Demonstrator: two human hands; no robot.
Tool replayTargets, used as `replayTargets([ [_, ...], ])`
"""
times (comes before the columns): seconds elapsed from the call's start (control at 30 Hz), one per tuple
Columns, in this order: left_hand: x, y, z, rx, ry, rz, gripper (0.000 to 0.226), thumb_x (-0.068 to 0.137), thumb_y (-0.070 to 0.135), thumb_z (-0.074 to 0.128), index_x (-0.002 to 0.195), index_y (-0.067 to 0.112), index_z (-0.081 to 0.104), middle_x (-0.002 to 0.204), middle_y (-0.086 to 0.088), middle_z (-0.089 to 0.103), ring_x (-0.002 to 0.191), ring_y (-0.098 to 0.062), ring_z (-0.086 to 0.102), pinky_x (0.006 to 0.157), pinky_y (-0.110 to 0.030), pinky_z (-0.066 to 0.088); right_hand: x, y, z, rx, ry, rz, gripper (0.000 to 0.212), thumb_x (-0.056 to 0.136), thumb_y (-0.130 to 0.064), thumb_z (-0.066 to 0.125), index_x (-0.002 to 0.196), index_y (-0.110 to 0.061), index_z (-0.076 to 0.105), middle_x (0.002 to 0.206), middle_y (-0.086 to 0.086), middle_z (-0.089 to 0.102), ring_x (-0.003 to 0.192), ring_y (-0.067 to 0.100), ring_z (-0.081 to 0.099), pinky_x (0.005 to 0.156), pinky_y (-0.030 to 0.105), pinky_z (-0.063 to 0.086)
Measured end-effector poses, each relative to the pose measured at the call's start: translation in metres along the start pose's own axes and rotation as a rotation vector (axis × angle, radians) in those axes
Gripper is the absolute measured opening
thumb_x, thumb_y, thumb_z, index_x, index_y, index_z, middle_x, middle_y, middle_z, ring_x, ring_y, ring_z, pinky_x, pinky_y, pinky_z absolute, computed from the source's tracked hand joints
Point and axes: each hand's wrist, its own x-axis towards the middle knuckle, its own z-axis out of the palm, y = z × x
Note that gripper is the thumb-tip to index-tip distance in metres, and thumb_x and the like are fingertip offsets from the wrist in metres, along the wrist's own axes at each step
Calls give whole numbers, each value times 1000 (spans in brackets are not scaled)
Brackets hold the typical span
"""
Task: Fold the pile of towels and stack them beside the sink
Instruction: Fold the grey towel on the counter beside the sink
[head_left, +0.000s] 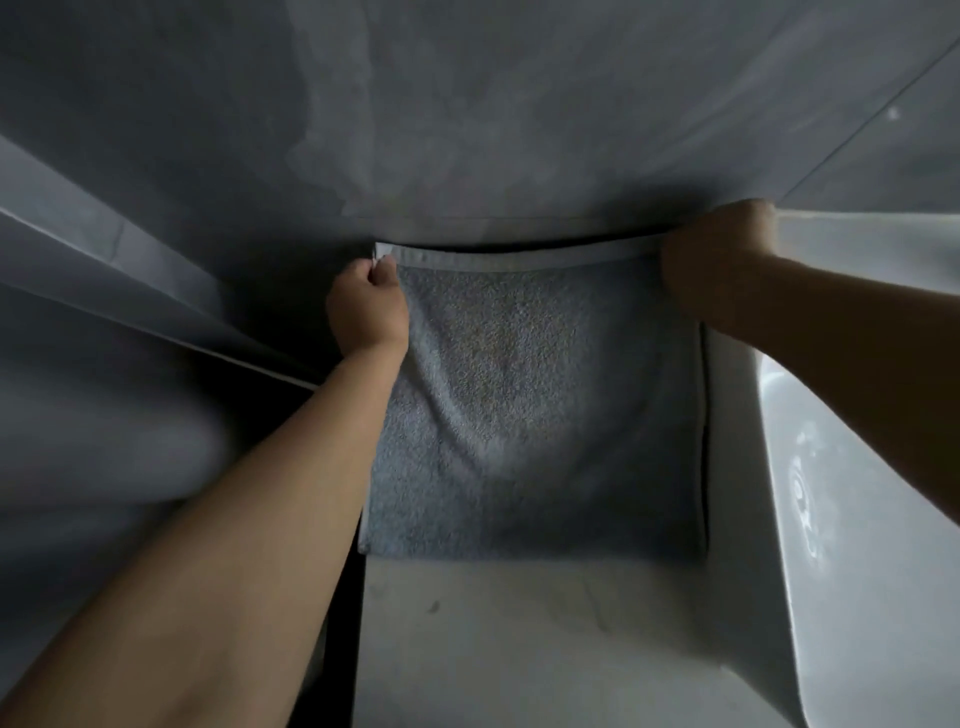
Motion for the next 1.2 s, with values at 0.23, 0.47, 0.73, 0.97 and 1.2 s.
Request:
replayTargets([
  [0.23,-7,8,14,162,76,15,26,100,32,48,85,12,55,99,-18,69,96,-40,62,66,-34,30,20,-14,-11,10,-190,74,19,88,-19,56,101,-15,69,96,8,65,103,29,61,83,36,47],
  [0.47,-58,0,12,288,178,616,37,86,17,60,121,6,60,127,-19,56,112,-39,52,97,-43,37,-8,-48,-8,315,106,23,23,86,-21,53,105,-13,65,100,5,67,92,29,63,58,30,36],
  [0.73,-48,-24,28,662,-427,766,59,101,53,17,157,34,19,167,3,6,154,-23,-2,121,-55,-8,-29,-78,58,774,227,-138,68,96,-56,23,154,-22,19,162,4,12,148,27,12,120,46,8],
  [0.97,-36,-31,27,751,-429,769,67,98,59,11,158,31,4,167,3,-1,153,-19,-7,122,-52,-5,-27,-81,82,824,300,-84,77,92,-58,11,155,-15,16,163,7,9,150,26,7,121,41,0],
  [1.2,-87,-44,-10,579,-282,854,65,101,46,33,156,14,25,165,-11,15,151,-33,13,123,-53,3,-132,-124,103,965,486,-116,63,96,-40,40,148,-5,34,157,19,25,145,34,23,117,50,20],
])
